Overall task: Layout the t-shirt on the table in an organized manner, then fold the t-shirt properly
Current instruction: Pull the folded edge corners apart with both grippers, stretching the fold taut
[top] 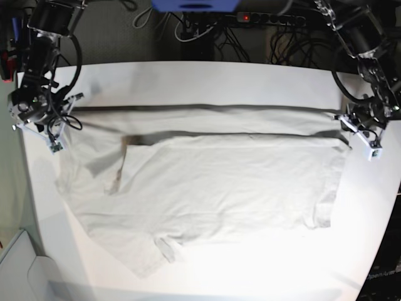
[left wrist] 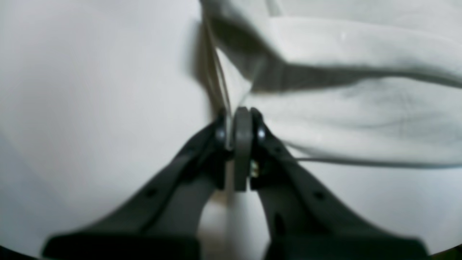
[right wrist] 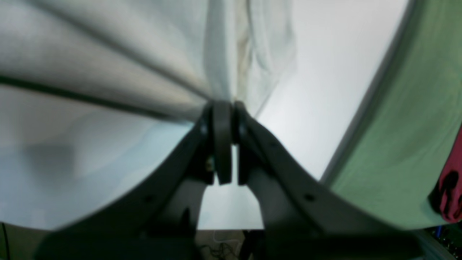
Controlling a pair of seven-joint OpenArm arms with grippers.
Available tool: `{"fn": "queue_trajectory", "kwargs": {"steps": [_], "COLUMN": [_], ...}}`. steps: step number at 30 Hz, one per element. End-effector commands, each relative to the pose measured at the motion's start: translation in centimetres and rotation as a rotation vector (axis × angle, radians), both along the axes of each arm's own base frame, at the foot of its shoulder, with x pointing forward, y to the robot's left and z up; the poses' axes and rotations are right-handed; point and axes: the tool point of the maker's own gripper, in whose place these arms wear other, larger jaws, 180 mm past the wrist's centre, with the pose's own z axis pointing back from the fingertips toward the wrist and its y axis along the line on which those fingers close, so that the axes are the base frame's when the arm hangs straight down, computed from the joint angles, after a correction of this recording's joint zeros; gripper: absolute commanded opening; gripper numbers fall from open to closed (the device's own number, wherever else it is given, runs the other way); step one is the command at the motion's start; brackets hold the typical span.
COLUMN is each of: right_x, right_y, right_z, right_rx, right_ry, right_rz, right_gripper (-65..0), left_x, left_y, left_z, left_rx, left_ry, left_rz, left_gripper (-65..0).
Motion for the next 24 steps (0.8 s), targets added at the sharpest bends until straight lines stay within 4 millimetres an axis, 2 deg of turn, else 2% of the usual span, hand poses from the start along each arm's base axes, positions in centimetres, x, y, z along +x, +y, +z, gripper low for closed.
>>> {"fn": "queue_trajectory", "kwargs": {"steps": [1, 6, 12, 20, 24], "right_x": [0.6, -0.3, -2.4, -6.6, -8.2], "right_y": [-0.7, -0.7, -0.5, 0.8, 1.5], "right_z": [1.3, 2.0, 2.1, 0.6, -0.5], "right_rx": [-0.027, -0.053, -0.078, -0.065, -0.042], "right_ry": [-0.035, -0.045, -0.029, 0.044, 0.080], "right_rz": [0.000, 0.011, 0.028, 0.039, 0.033], "right_gripper": [-65.0, -65.0, -65.0, -65.0, -65.0], "left_x": [0.9, 0.1, -1.9, -4.7, -5.7], "left_y": [1.0, 1.1, 1.2, 1.2, 1.2], "left_z": [1.8, 2.6, 2.1, 0.5, 0.3], "left_rx": [0.039, 0.081, 0.106, 0.110, 0.123], "left_ry": [-0.050, -0.051, 0.004, 0.072, 0.087], "left_rz": [-0.004, -0.020, -0.033, -0.040, -0.046], "left_gripper": [-64.7, -64.7, -64.7, -64.7, -64.7]}}
